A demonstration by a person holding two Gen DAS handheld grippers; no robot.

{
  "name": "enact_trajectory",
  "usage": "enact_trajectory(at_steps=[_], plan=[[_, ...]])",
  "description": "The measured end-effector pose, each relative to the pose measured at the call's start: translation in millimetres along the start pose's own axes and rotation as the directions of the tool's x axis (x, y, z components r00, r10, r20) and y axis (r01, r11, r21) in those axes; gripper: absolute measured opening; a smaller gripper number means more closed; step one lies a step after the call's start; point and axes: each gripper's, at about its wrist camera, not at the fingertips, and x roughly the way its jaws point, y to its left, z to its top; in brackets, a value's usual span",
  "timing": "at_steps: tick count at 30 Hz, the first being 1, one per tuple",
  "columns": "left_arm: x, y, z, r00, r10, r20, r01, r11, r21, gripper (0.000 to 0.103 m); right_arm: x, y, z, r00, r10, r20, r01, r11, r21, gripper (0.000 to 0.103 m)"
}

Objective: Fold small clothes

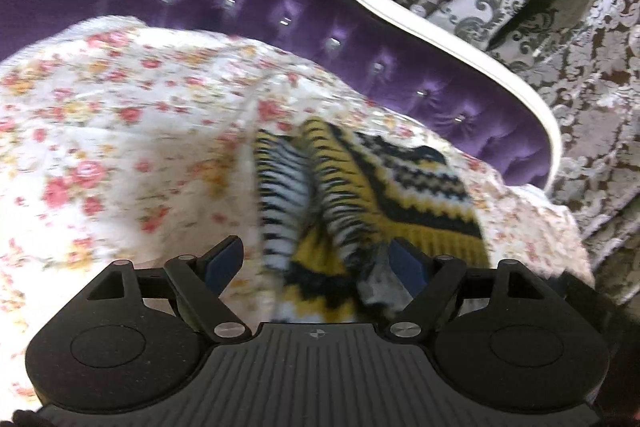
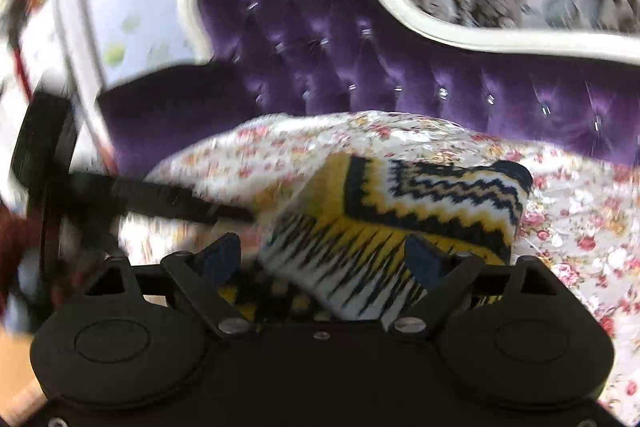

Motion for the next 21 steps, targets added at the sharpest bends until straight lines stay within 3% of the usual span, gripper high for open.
enact_trajectory(at_steps=[1, 6, 8, 15, 16, 19, 20, 21], plan=[[4, -1, 2, 1.000, -0.015, -0.013, 0.015, 1.000, -0.004, 0.079, -1, 10, -4, 1.000, -0.009, 0.006, 0.009, 0.999, -0.050, 0.100], [26, -8, 12, 0.995, -0.059, -0.075, 0.059, 0.998, -0.010, 0.079, 9, 48, -20, 0.999, -0.040, 0.001, 0.039, 0.973, -0.226, 0.097], [36, -10, 15, 0.993, -0.069, -0.095, 0.068, 0.998, -0.013, 0.079, 17, 52, -22, 0.998, -0.056, -0.002, 0.054, 0.968, -0.244, 0.083], [63, -12, 19, 0.987, -0.115, -0.111, 0.112, 0.993, -0.032, 0.075, 30, 53, -26, 0.995, -0.103, 0.009, 0.102, 0.956, -0.277, 0.057], [65, -13, 19, 0.987, -0.119, -0.106, 0.117, 0.993, -0.029, 0.071, 31, 52, -25, 0.995, -0.103, 0.006, 0.101, 0.958, -0.267, 0.054], [70, -18, 20, 0.992, -0.096, -0.081, 0.096, 0.995, -0.002, 0.046, 30, 49, -25, 0.995, -0.095, 0.006, 0.094, 0.968, -0.233, 0.041], [71, -20, 20, 0.994, -0.082, -0.067, 0.082, 0.997, 0.010, 0.021, 29, 48, -24, 0.995, -0.095, 0.010, 0.095, 0.971, -0.220, 0.039], [71, -20, 20, 0.996, -0.075, -0.057, 0.076, 0.997, 0.015, 0.018, 27, 48, -24, 0.996, -0.091, 0.014, 0.091, 0.974, -0.207, 0.029]])
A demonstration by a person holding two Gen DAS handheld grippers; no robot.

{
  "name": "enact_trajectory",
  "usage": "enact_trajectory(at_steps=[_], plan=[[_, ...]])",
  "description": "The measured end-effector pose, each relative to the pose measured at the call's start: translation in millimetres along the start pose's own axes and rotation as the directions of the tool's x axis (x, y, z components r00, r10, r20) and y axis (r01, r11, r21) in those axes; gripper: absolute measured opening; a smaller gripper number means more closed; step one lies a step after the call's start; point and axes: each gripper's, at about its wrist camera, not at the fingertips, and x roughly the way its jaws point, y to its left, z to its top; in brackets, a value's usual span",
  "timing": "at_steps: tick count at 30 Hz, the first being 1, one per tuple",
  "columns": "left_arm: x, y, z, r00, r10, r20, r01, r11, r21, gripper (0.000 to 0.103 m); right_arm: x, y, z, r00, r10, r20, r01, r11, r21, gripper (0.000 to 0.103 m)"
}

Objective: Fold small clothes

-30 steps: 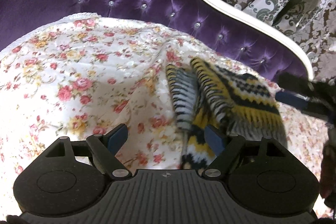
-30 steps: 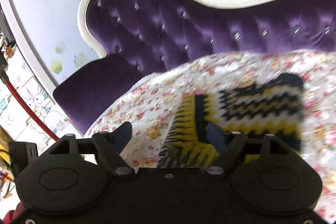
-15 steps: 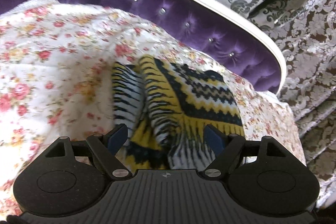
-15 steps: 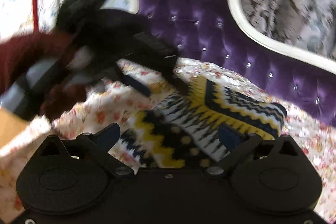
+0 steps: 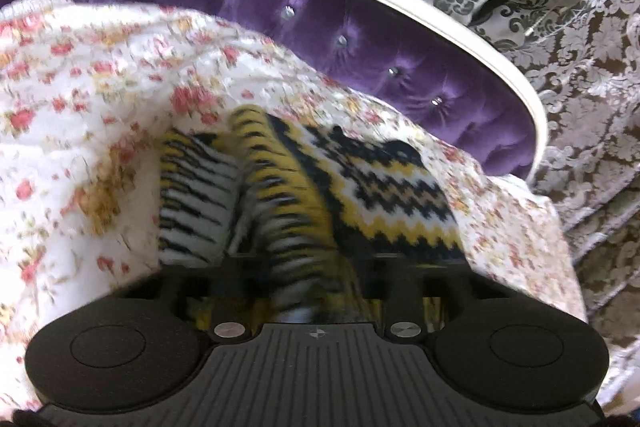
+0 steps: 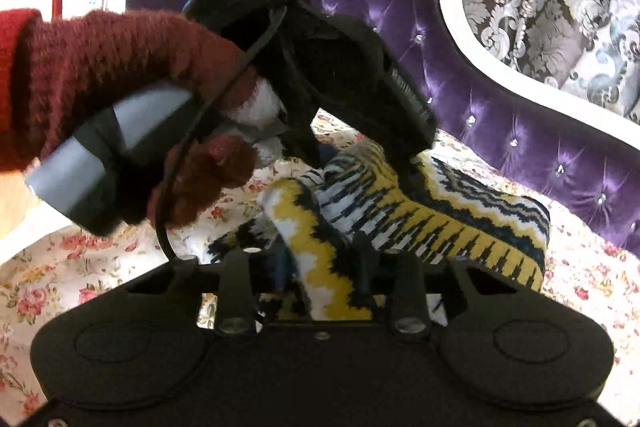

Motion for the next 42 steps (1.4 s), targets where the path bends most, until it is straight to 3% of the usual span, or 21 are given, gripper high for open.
enact_trajectory(at_steps=[1, 6, 9, 12, 14, 16, 18, 20, 21, 24, 26, 33, 42], plan=[[-1, 0, 0, 1.000, -0.003, 0.006, 0.003, 1.000, -0.003, 0.017, -2, -2, 1, 1.000, 0.007, 0.005, -0.007, 1.000, 0.017, 0.016], [-33, -12, 5, 0.996, -0.021, 0.091, 0.014, 0.997, 0.074, 0.017, -25, -3, 10, 0.996, 0.034, 0.088, -0.040, 0.997, 0.065, 0.016], [-49, -4, 8, 0.992, -0.021, 0.122, 0.013, 0.997, 0.070, 0.017, -21, 3, 13, 0.994, 0.084, 0.074, -0.090, 0.993, 0.076, 0.016], [-39, 15, 2, 0.995, 0.045, 0.084, -0.048, 0.998, 0.032, 0.017, 1, 12, 8, 0.990, 0.138, 0.002, -0.137, 0.987, 0.084, 0.018], [-25, 28, -6, 0.995, 0.091, 0.038, -0.091, 0.996, 0.014, 0.020, 20, 15, 2, 0.982, 0.180, -0.064, -0.171, 0.977, 0.128, 0.027], [-19, 38, -14, 0.994, 0.094, 0.050, -0.094, 0.995, -0.020, 0.030, 31, 14, -5, 0.974, 0.204, -0.099, -0.185, 0.968, 0.169, 0.033], [-21, 40, -14, 0.993, 0.100, 0.061, -0.098, 0.995, -0.034, 0.042, 29, 10, -9, 0.969, 0.235, -0.079, -0.214, 0.954, 0.211, 0.044], [-22, 37, -12, 0.990, 0.134, 0.055, -0.134, 0.991, -0.007, 0.057, 23, 4, -11, 0.960, 0.273, -0.056, -0.251, 0.934, 0.253, 0.069], [-24, 36, -11, 0.988, 0.145, 0.053, -0.145, 0.989, 0.005, 0.062, 17, 3, -11, 0.960, 0.277, -0.045, -0.257, 0.931, 0.260, 0.073], [-36, 38, -11, 0.990, 0.130, 0.058, -0.130, 0.991, -0.009, 0.065, -2, -4, -9, 0.962, 0.273, -0.015, -0.260, 0.929, 0.265, 0.080], [-44, 35, -13, 0.990, 0.122, 0.069, -0.121, 0.992, -0.018, 0.072, -15, -14, -10, 0.960, 0.279, 0.012, -0.270, 0.915, 0.299, 0.096], [-67, 17, -30, 0.992, 0.107, 0.064, -0.108, 0.994, 0.019, 0.081, -39, -71, -15, 0.964, 0.257, 0.066, -0.255, 0.828, 0.499, 0.103], [-75, -14, -57, 0.980, 0.194, 0.045, -0.199, 0.968, 0.152, 0.085, -46, -125, -37, 0.980, 0.183, 0.074, -0.180, 0.679, 0.712, 0.103]])
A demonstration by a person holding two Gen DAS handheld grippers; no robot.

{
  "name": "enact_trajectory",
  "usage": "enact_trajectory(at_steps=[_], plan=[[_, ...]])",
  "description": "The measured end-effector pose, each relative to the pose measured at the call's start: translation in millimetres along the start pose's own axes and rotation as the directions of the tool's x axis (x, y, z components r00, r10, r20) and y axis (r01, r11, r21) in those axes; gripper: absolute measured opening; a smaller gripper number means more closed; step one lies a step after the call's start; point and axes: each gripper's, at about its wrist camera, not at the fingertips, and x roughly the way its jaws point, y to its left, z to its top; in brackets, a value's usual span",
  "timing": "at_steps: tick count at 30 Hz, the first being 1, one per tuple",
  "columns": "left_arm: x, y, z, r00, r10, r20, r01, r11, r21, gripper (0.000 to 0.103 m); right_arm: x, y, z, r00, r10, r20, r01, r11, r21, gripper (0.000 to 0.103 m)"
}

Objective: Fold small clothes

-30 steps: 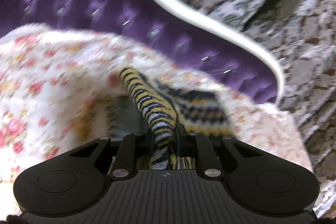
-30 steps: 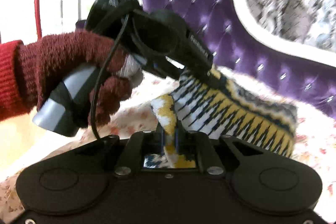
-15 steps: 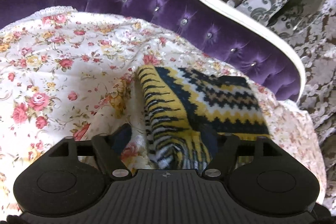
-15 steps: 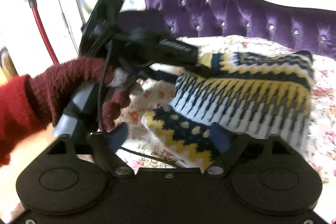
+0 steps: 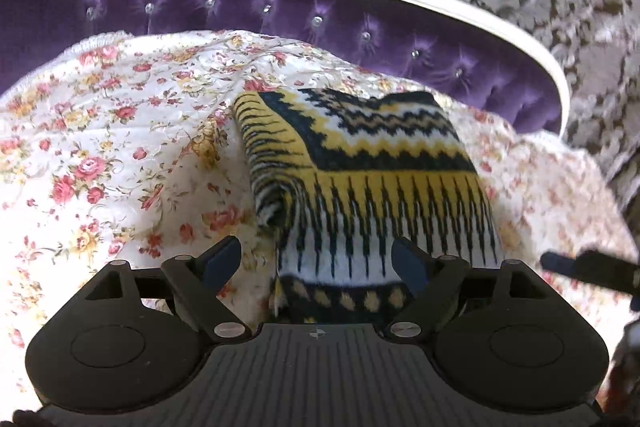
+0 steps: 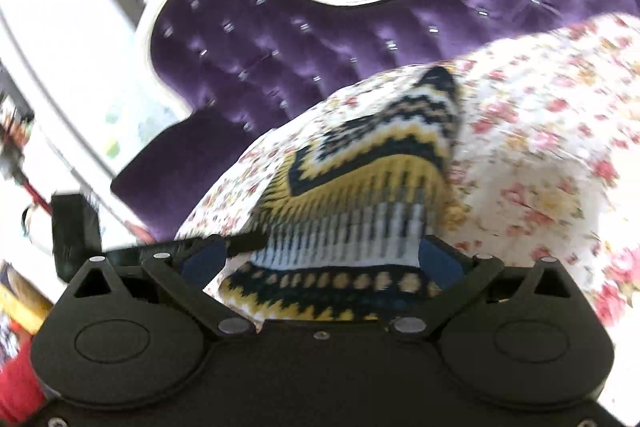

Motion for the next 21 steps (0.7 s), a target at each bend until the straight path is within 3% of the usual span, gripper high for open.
enact_trajectory(at_steps=[3, 5, 15, 21], plan=[[-5, -11, -5, 0.999, 0.046, 0.001, -0.046, 0.998, 0.049, 0.099, -10, -7, -1, 1.000, -0.023, 0.013, 0.023, 0.999, 0.030, 0.103], [-9, -18, -8, 0.997, 0.072, 0.018, -0.073, 0.994, 0.079, 0.102, -15, -9, -1, 0.999, -0.033, 0.014, 0.033, 0.999, 0.039, 0.103], [-22, -34, -12, 0.986, 0.160, 0.046, -0.164, 0.981, 0.106, 0.102, -21, 2, 4, 0.989, -0.145, -0.003, 0.145, 0.989, -0.030, 0.103], [-26, -48, -15, 0.948, 0.314, 0.054, -0.319, 0.928, 0.191, 0.102, -25, 7, 8, 0.982, -0.188, 0.009, 0.188, 0.981, -0.046, 0.103]])
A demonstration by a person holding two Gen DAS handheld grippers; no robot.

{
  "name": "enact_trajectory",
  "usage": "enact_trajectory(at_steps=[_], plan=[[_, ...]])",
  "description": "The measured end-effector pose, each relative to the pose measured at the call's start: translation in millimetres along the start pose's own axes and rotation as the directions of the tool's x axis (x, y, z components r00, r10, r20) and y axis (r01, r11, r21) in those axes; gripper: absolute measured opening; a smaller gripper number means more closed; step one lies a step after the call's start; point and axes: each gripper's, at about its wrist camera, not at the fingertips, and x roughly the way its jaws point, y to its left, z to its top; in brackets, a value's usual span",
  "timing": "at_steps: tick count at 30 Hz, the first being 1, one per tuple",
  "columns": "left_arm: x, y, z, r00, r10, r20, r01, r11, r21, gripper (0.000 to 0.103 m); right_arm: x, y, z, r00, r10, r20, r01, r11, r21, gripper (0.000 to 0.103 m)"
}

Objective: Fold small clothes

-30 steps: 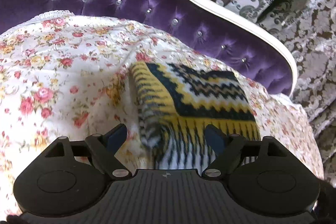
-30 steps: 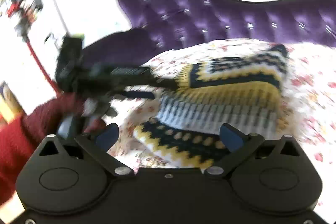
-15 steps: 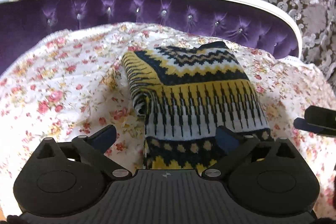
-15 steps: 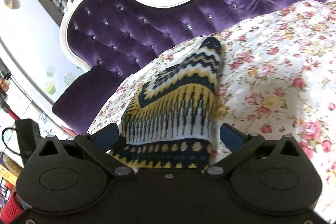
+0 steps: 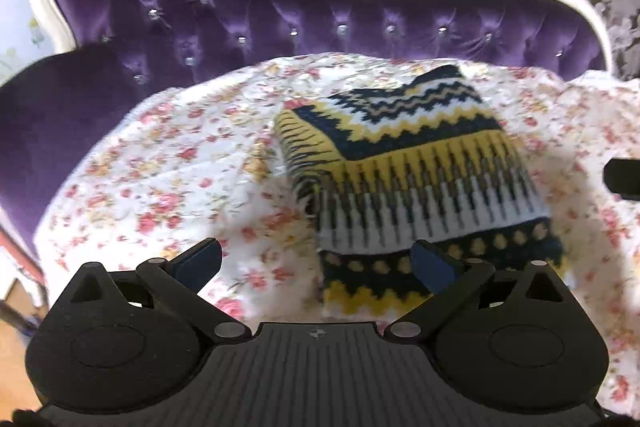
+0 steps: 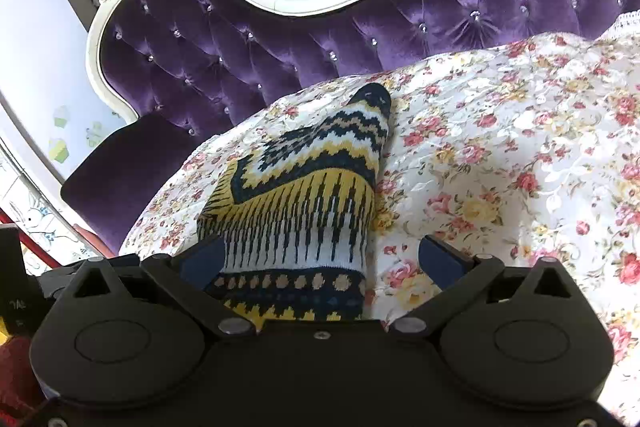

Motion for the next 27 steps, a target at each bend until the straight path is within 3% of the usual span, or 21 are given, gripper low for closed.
enact_trajectory(at_steps=[8, 15, 21, 27], plan=[[-8, -7, -1, 0.993, 0.118, 0.006, -0.118, 0.992, 0.046, 0.101, -2, 9, 8, 0.995, -0.087, 0.051, 0.088, 0.996, -0.012, 0.103], [3, -6, 0, 0.999, 0.041, -0.036, -0.041, 0.999, 0.005, 0.101, 11, 7, 24, 0.991, -0.117, 0.064, 0.117, 0.993, 0.009, 0.103], [16, -5, 0, 0.998, 0.015, -0.054, -0.015, 1.000, -0.014, 0.101, 36, 0, 35, 0.998, -0.067, 0.016, 0.067, 0.997, 0.032, 0.103], [29, 4, 3, 0.996, -0.063, -0.067, 0.058, 0.996, -0.070, 0.101, 62, -5, 40, 0.999, -0.037, -0.027, 0.038, 0.999, 0.032, 0.103]])
